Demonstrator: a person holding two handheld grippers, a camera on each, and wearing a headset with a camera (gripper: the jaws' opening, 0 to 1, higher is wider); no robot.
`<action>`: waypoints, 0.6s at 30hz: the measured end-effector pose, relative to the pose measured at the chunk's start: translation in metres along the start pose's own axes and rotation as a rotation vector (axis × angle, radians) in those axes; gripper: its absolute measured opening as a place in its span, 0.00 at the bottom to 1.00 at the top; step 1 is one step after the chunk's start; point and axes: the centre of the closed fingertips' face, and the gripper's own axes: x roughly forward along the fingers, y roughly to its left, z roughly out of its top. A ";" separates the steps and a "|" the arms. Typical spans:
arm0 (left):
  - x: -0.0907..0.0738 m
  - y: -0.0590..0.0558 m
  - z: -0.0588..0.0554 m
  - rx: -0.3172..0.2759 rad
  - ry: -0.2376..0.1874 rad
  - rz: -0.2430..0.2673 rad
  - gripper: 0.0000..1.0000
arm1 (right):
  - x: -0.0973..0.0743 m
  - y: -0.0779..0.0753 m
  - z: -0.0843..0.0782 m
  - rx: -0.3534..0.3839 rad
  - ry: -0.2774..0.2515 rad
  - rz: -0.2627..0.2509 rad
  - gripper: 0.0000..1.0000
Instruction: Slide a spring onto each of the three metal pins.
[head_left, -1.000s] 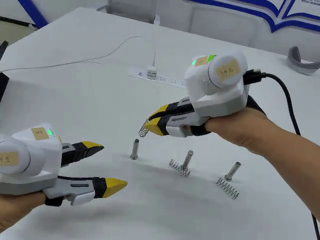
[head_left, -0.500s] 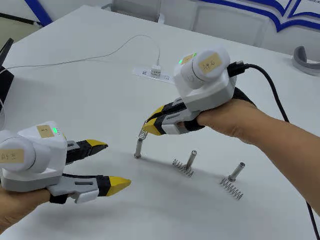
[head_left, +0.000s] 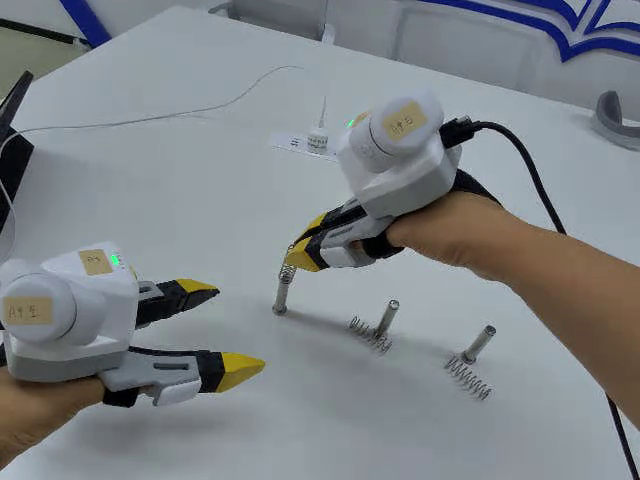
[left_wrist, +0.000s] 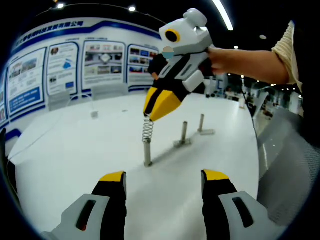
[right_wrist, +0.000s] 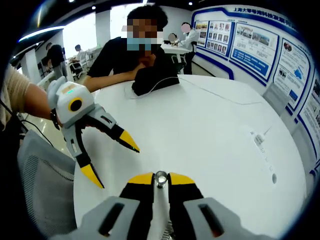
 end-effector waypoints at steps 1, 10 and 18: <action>0.000 0.000 0.000 -0.001 0.000 0.000 0.61 | 0.001 0.000 0.000 0.001 0.005 0.002 0.12; 0.001 0.000 -0.001 -0.003 0.002 -0.001 0.61 | 0.018 0.000 -0.010 0.016 0.055 0.026 0.12; 0.002 -0.001 -0.001 -0.005 0.004 -0.002 0.62 | 0.029 0.001 -0.017 0.034 0.078 0.039 0.12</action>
